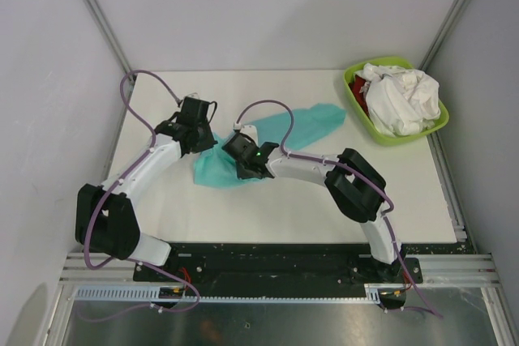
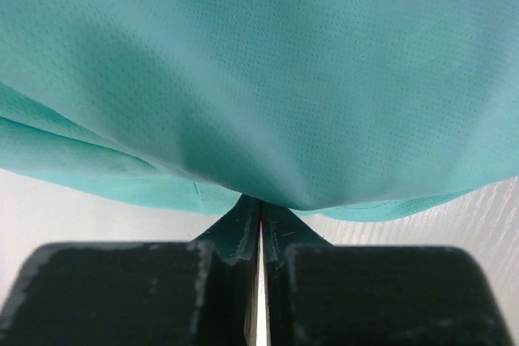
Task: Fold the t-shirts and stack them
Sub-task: Flatten out the tshirt
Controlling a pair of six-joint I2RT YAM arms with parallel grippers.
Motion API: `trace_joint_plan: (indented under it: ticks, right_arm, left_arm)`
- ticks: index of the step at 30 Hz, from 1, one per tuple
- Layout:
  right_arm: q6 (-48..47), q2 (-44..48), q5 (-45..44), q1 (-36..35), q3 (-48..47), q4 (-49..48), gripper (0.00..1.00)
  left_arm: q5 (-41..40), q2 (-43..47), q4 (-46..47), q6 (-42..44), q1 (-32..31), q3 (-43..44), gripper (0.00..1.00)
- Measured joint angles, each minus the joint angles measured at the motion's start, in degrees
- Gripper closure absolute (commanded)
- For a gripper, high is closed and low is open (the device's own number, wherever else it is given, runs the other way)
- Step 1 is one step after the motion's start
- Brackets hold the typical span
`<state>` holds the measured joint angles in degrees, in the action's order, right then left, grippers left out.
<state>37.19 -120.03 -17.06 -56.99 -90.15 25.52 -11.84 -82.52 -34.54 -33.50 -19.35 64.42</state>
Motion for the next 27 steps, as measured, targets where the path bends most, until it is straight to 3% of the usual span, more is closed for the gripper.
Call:
trace_joint_plan:
  ticks: [3, 7, 9, 14, 18, 27]
  right_arm:
    - [-0.26, 0.0, -0.79, 0.0, -0.52, 0.42, 0.94]
    - [-1.11, 0.0, -1.03, 0.0, -0.52, 0.76, 0.68]
    - [-1.79, 0.0, -0.83, 0.0, -0.52, 0.63, 0.6]
    - [-3.5, -0.92, 0.0, 0.0, -0.66, -0.7, 0.56]
    - [-4.35, -3.23, 1.07, 0.11, -1.4, -1.51, 0.59]
    - [-4.85, -4.26, 0.83, 0.26, -2.23, -1.55, 0.98]
  left_arm:
    - [0.04, 0.13, 0.02, 0.02, 0.0, -0.09, 1.0]
    - [0.04, 0.42, -0.02, 0.04, 0.0, -0.37, 1.0]
    - [0.04, 0.57, -0.02, 0.04, 0.0, -0.42, 1.0]
    - [0.07, 0.79, -0.02, 0.04, 0.0, -0.7, 1.0]
    - [0.07, 0.81, -0.02, 0.07, 0.0, -0.7, 1.0]
    - [0.07, 0.81, -0.02, 0.31, 0.0, -0.74, 1.0]
